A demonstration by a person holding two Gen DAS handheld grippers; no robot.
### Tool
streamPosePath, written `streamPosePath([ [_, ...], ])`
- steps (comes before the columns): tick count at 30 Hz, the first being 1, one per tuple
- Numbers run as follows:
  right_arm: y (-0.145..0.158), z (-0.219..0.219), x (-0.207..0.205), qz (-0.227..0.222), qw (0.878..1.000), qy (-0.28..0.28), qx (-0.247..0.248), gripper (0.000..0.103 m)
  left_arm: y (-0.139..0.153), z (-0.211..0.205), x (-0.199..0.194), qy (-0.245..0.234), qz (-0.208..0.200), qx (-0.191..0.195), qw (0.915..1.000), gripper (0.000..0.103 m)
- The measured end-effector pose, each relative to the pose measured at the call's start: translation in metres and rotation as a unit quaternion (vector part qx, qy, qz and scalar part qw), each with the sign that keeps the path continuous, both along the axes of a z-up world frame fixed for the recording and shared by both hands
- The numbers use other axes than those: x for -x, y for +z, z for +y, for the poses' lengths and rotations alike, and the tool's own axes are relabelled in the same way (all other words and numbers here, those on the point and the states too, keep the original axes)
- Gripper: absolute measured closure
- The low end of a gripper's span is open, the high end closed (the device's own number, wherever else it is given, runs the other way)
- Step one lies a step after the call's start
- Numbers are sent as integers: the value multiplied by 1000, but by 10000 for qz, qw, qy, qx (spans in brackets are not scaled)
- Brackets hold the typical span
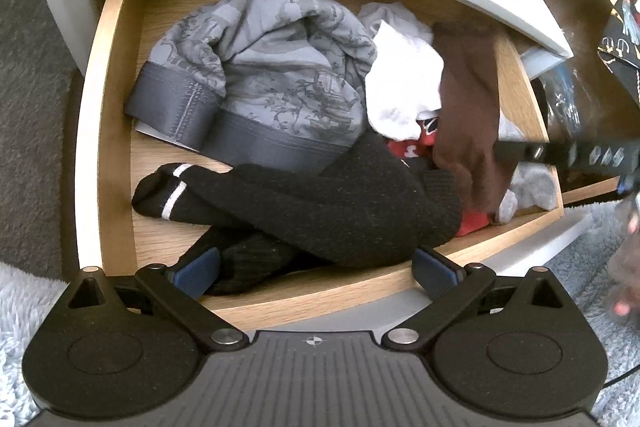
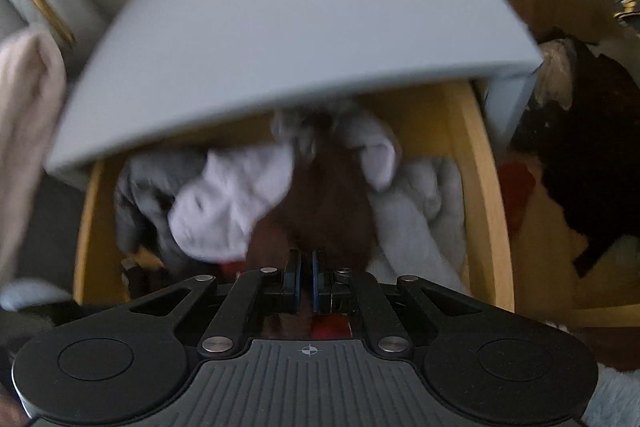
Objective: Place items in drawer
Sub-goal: 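Carry the brown sock into the drawer and open the right gripper, then withdraw the open right gripper from the drawer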
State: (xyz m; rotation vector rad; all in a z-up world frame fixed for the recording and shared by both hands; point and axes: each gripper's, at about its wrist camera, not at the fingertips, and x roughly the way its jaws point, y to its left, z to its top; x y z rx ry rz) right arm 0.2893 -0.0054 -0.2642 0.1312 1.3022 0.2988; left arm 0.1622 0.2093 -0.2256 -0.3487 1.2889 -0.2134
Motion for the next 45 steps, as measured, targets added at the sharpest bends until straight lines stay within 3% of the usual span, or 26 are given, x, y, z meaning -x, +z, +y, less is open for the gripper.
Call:
streamPosePath([
  [10, -24, 30, 13, 432, 9946, 712, 617, 97, -1, 1, 0, -24, -7, 4, 10000, 0],
  [21, -35, 37, 13, 646, 9909, 919, 740, 94, -1, 1, -1, 7, 5, -2, 10000, 0],
  [26, -35, 40, 15, 608, 9892, 1055, 820, 86, 4, 6, 1, 143, -138, 24, 9998, 0],
  [29, -30, 43, 17, 486, 9885, 1137, 872, 78, 8, 10, 2, 233, -218, 60, 9995, 0],
  [34, -18, 50, 22, 186, 9879, 1228, 926, 43, 12, 13, 4, 311, -307, 17, 9990, 0],
  [38, -8, 55, 26, -48, 9874, 1232, 992, 27, 15, 13, 5, 333, -399, -26, 9986, 0],
  [40, 0, 54, 28, -171, 9877, 1204, 987, 14, 18, 14, 6, 360, -450, -40, 9983, 0],
  [45, 14, 50, 33, -377, 9888, 1087, 955, 6, 24, 18, 9, 455, -570, -59, 9973, 0],
])
